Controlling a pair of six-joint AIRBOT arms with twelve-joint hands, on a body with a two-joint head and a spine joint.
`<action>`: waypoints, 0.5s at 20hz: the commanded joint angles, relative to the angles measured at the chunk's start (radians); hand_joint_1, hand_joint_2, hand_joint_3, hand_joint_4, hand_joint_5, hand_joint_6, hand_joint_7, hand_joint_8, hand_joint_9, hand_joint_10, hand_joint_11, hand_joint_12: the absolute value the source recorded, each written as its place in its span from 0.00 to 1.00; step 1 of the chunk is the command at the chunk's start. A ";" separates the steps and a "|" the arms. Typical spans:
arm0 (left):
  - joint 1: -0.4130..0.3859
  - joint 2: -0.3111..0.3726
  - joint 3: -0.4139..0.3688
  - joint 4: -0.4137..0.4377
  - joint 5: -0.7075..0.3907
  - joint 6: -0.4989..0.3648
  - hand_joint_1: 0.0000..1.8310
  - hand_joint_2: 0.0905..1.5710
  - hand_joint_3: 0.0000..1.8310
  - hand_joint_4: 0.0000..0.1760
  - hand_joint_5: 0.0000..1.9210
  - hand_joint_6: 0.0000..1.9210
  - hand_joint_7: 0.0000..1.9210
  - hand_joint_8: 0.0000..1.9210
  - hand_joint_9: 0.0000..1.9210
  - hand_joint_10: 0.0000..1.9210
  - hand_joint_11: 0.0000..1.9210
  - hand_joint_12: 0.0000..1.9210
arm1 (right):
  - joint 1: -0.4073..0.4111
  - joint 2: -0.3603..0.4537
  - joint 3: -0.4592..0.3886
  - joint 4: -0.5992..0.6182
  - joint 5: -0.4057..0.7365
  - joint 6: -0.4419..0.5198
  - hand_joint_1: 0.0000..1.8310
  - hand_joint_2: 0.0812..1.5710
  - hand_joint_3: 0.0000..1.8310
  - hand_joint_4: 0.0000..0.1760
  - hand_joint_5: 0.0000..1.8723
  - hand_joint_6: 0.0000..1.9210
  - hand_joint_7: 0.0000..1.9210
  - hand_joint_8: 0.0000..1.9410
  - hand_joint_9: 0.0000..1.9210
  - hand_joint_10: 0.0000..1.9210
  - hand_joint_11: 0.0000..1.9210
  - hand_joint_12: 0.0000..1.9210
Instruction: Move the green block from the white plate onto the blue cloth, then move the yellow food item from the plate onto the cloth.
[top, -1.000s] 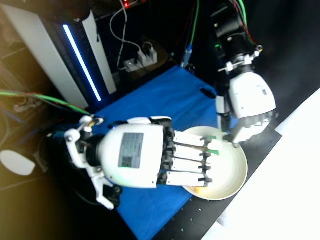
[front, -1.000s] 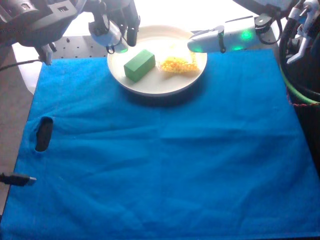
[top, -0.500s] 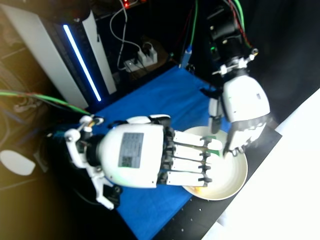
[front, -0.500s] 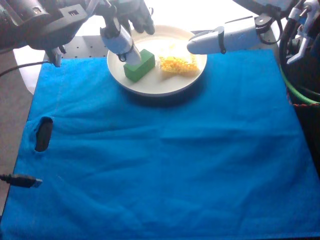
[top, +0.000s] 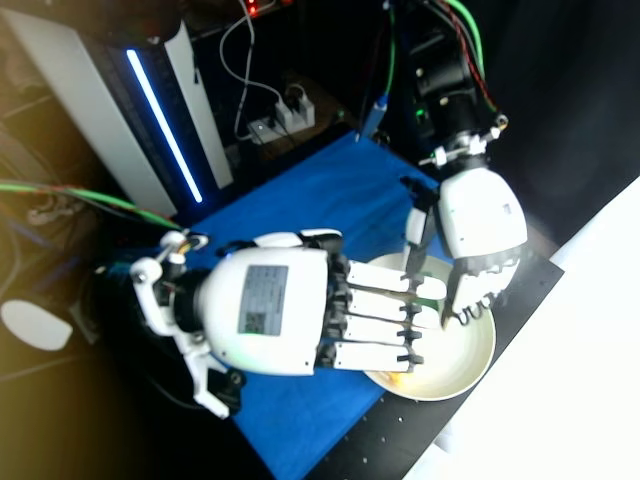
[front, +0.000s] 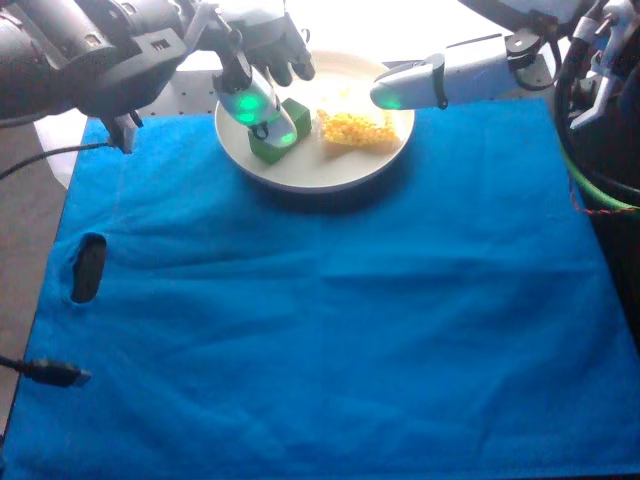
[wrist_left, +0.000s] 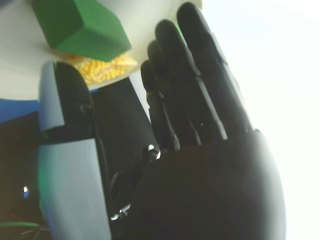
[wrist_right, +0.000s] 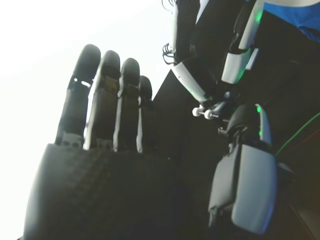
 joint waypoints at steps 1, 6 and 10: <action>-0.001 -0.003 0.012 -0.009 -0.088 -0.001 0.58 0.55 0.00 0.00 0.39 0.00 0.47 0.01 0.53 0.01 0.50 0.08 | 0.020 -0.004 0.000 0.036 0.114 0.004 0.31 0.52 0.00 0.00 0.19 0.00 0.26 0.00 0.27 0.00 0.07 0.61; 0.025 -0.018 0.047 -0.048 -0.088 -0.001 0.56 0.53 0.00 0.00 0.39 0.00 0.52 0.00 0.59 0.02 0.55 0.12 | 0.020 -0.011 0.000 0.028 0.115 0.004 0.30 0.51 0.00 0.00 0.20 0.00 0.26 0.00 0.27 0.00 0.06 0.62; 0.039 -0.022 0.061 -0.066 -0.092 -0.001 0.54 0.56 0.00 0.00 0.40 0.00 0.56 0.00 0.63 0.00 0.48 0.33 | 0.021 -0.014 0.000 0.023 0.120 0.004 0.30 0.51 0.00 0.00 0.21 0.00 0.29 0.00 0.28 0.00 0.06 0.62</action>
